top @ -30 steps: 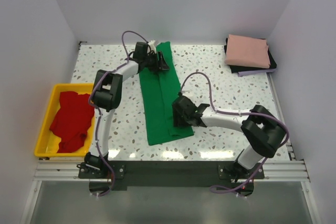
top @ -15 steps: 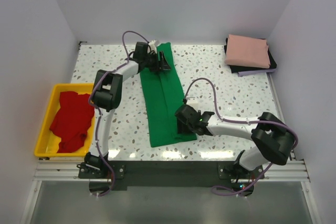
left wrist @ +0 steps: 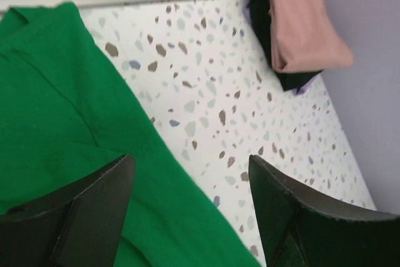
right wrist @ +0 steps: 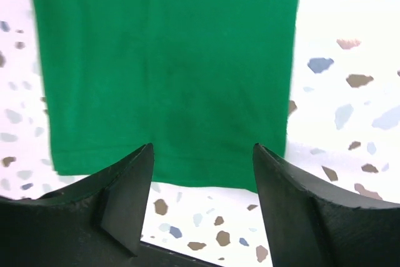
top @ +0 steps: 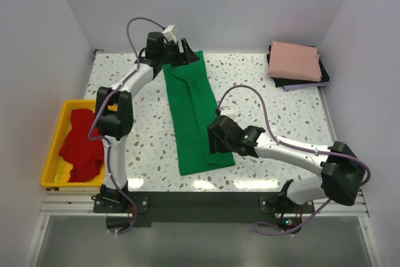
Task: Fold and stack the t-shirts
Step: Fold the tshirt
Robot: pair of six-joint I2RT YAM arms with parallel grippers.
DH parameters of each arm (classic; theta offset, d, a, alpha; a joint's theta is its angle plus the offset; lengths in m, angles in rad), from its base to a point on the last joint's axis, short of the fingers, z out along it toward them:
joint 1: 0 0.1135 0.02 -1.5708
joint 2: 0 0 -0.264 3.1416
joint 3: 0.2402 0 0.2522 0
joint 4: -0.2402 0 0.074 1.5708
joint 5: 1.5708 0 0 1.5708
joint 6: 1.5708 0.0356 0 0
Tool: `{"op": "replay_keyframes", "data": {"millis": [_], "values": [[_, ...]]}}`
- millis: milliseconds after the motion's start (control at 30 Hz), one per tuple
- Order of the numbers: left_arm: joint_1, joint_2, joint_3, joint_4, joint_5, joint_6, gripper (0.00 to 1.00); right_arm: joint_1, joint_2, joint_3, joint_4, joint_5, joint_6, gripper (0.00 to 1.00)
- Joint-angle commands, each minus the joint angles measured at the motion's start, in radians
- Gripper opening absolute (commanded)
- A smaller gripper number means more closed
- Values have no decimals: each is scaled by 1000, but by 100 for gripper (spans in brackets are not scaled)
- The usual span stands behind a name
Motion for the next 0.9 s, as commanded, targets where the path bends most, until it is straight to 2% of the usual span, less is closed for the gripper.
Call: {"op": "replay_keyframes", "data": {"millis": [0, 33, 67, 100, 133, 200, 267, 300, 467, 533, 633, 867], "values": [[13, -180, -63, 47, -67, -75, 77, 4, 5, 44, -7, -38, -61, 64], [13, -206, -89, 35, -86, -91, 76, 4, 26, 44, 7, -54, -64, 60], [13, -232, -121, -8, -106, -107, 71, 4, 40, 43, 15, -58, -64, 48], [13, -295, -205, -16, -140, -150, 69, 6, 52, 41, 23, -64, -70, 42], [13, -332, -252, -31, -154, -167, 62, 4, 77, 37, 39, -81, -72, 32], [12, -448, -411, -44, -210, -204, 57, 7, 94, 32, 59, -95, -78, 28], [8, -530, -520, -50, -244, -213, 53, 23, 117, 24, 82, -106, -78, 27], [4, -609, -624, -59, -284, -235, 52, 30, 124, 24, 88, -106, -79, 27], [-36, -837, -913, -93, -362, -238, 49, 75, 164, 29, 99, -88, -79, 32], [-44, -880, -967, -158, -384, -230, 48, 85, 167, 24, 104, -87, -76, 36], [-45, -947, -1068, -201, -387, -240, 46, 93, 187, 17, 99, -87, -72, 36], [-84, -1076, -1254, -271, -382, -273, 39, 104, 204, -15, 89, -92, -47, 27]]}}
